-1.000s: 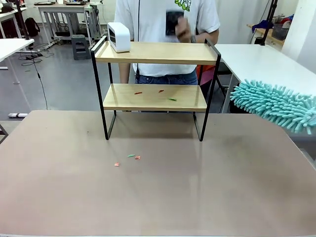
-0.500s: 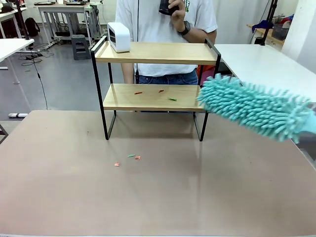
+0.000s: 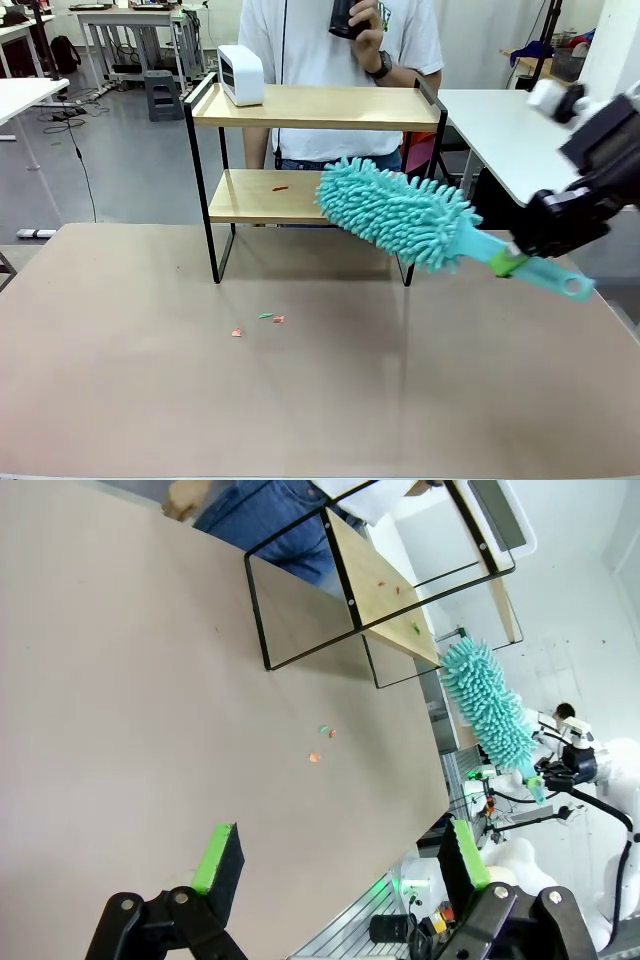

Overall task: Clean the shelf.
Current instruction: Clean the remaining tier of the Shelf with the Duster once objects are removed.

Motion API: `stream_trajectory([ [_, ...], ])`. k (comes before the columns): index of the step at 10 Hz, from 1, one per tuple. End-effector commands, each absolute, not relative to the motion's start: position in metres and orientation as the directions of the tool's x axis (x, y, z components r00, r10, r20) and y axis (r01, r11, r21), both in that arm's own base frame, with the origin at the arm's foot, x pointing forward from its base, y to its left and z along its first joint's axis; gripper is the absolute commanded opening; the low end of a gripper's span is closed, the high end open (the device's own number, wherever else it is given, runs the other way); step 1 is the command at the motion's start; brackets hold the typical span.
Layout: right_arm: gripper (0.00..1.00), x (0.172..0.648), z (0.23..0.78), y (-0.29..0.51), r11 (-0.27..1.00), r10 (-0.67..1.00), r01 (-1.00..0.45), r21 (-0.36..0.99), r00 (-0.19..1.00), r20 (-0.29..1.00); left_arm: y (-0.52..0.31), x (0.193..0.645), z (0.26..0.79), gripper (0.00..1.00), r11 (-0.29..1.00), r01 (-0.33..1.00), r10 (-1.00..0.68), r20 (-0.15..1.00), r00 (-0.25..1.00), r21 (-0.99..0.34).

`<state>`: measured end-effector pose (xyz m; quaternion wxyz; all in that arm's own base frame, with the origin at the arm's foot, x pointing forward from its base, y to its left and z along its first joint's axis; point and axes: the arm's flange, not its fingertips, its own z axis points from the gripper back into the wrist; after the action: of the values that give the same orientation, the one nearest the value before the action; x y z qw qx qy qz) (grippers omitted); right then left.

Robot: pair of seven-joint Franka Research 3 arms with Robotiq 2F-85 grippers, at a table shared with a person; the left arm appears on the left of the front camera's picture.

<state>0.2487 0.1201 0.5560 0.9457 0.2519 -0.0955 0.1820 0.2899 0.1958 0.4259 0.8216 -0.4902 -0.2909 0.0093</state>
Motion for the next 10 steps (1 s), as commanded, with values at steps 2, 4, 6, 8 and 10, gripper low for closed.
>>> stream_trajectory([
  [2, 0.12, 0.249, 0.556, 0.120, 0.807, 0.296, -0.392, 0.442, 0.916, 0.272, 0.192, 0.289, 0.425, 1.00, 0.513, 0.292, 0.303, 0.489, 0.818, -0.807],
  [4, 0.12, 0.282, 0.552, 0.122, 0.882, 0.137, -0.234, 0.409, 0.958, 0.252, 0.192, 0.289, 0.425, 1.00, 0.513, 0.292, 0.303, 0.489, 0.818, -0.807],
  [6, 0.12, 0.325, 0.553, 0.144, 0.885, 0.061, -0.190, 0.424, 0.952, 0.298, 0.192, 0.289, 0.425, 1.00, 0.513, 0.292, 0.303, 0.489, 0.818, -0.807],
  [8, 0.12, 0.354, 0.551, 0.154, 0.918, -0.056, -0.079, 0.388, 0.944, 0.324, 0.192, 0.289, 0.425, 1.00, 0.513, 0.292, 0.303, 0.489, 0.818, -0.807],
  [10, 0.12, 0.373, 0.541, 0.170, 0.924, -0.074, -0.045, 0.379, 0.953, 0.295, 0.192, 0.289, 0.425, 1.00, 0.513, 0.292, 0.303, 0.489, 0.818, -0.807],
])
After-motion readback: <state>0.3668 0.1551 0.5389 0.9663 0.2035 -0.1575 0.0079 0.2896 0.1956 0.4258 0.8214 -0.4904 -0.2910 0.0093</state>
